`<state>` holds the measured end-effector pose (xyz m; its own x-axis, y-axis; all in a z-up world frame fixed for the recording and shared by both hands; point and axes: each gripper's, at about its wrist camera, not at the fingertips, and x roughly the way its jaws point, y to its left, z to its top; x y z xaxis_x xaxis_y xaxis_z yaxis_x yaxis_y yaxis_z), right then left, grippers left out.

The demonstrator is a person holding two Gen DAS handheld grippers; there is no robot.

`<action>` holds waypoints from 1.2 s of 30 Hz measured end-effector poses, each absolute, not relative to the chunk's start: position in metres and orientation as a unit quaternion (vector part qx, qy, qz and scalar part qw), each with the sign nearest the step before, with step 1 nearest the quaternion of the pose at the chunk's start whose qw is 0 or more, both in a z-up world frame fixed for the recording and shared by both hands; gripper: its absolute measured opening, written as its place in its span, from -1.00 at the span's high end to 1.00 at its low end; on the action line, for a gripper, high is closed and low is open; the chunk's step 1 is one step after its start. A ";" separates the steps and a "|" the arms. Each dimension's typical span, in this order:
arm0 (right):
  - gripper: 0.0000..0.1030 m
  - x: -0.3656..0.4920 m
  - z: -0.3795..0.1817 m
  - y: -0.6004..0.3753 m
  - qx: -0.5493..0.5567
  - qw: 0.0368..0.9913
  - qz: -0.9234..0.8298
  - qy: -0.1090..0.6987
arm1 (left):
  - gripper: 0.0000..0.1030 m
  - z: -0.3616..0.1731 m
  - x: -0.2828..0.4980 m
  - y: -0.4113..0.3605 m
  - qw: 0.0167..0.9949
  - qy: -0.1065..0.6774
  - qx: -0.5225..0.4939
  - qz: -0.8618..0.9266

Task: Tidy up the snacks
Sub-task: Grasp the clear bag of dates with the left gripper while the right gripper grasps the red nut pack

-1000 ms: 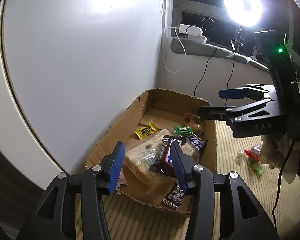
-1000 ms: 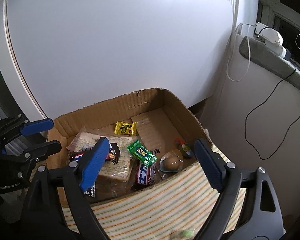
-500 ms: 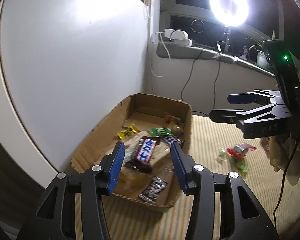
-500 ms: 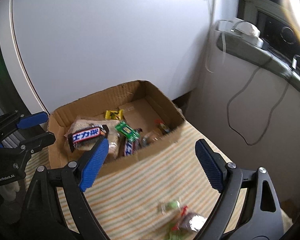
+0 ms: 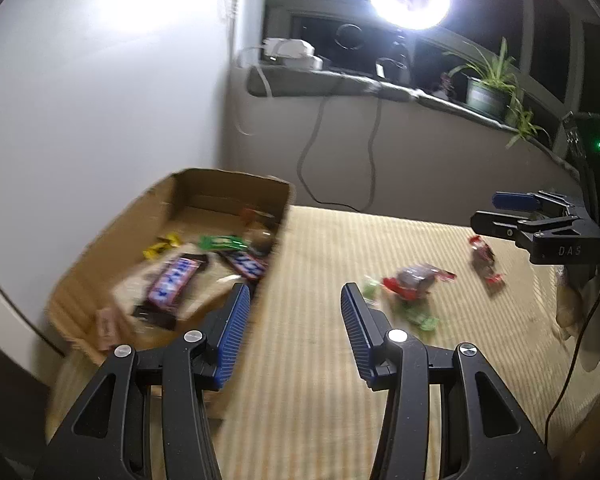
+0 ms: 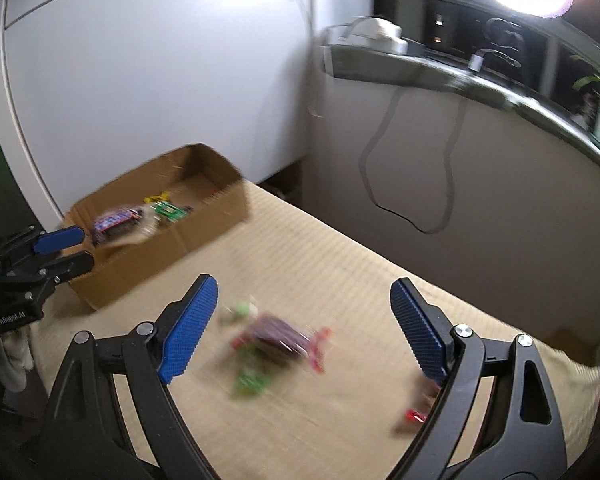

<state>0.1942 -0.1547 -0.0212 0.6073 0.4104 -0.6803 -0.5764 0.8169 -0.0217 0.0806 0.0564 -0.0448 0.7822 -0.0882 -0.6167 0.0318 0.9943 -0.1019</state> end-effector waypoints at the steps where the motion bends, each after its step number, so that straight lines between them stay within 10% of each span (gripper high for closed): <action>1: -0.76 0.193 -0.023 -0.164 -0.119 0.891 0.268 0.347 | 0.10 -0.047 0.082 0.052 0.942 0.331 -0.043 -0.038; 36: -0.36 0.232 -0.103 -0.273 -0.035 0.873 0.188 0.449 | -0.03 -0.089 0.137 -0.043 0.903 0.405 -0.046 -0.135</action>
